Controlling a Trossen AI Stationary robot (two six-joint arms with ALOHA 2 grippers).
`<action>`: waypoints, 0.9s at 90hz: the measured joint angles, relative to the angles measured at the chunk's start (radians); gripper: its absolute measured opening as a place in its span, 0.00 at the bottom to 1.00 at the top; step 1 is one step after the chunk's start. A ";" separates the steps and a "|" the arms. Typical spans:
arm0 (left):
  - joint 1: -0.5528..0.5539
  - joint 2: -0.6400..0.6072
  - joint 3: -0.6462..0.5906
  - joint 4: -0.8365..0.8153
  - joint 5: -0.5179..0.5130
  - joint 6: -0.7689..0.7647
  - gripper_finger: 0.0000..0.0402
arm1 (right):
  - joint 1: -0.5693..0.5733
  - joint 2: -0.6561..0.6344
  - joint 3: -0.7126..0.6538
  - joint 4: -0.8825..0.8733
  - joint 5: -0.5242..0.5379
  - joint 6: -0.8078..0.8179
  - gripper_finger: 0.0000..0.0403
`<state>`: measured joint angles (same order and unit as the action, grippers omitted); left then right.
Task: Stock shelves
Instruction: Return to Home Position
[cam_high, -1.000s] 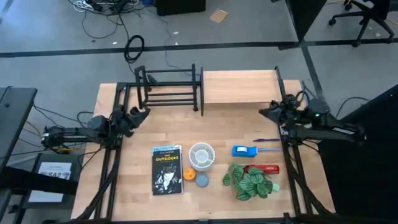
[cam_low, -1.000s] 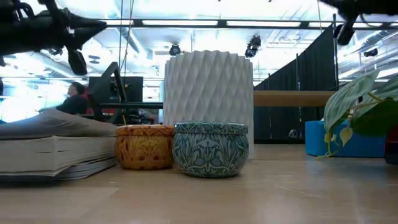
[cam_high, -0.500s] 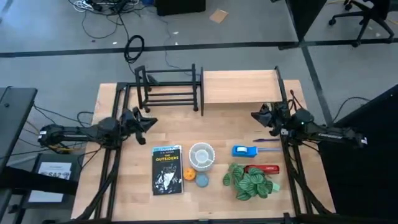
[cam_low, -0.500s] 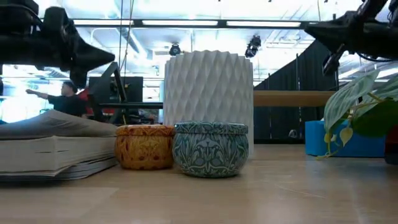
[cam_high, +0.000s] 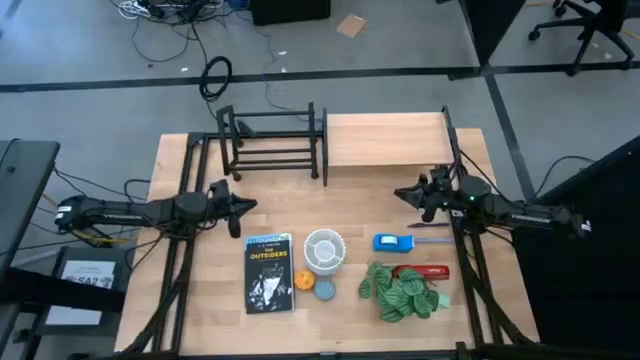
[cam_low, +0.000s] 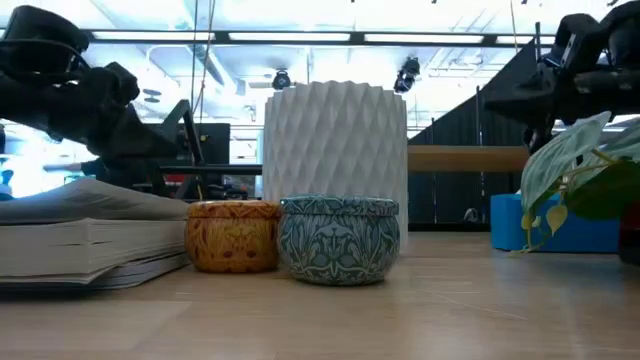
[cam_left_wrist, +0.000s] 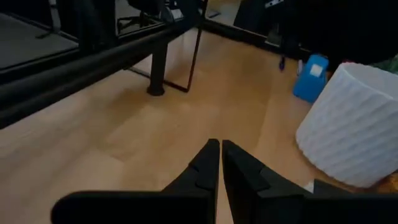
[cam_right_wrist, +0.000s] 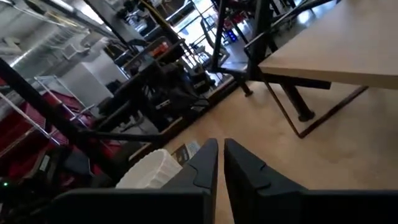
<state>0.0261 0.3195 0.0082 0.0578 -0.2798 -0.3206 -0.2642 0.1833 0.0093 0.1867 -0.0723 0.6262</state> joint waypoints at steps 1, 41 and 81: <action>0.000 0.000 0.000 0.000 0.000 0.000 0.00 | 0.000 0.000 0.000 0.000 0.000 0.000 0.00; 0.000 0.000 0.000 0.002 0.000 0.001 0.00 | 0.000 0.000 -0.001 0.001 0.000 -0.001 0.01; 0.000 0.000 0.000 0.003 0.000 0.001 0.00 | 0.000 0.000 -0.001 0.002 0.000 -0.001 0.02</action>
<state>0.0261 0.3195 0.0078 0.0605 -0.2798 -0.3194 -0.2642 0.1831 0.0082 0.1883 -0.0723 0.6254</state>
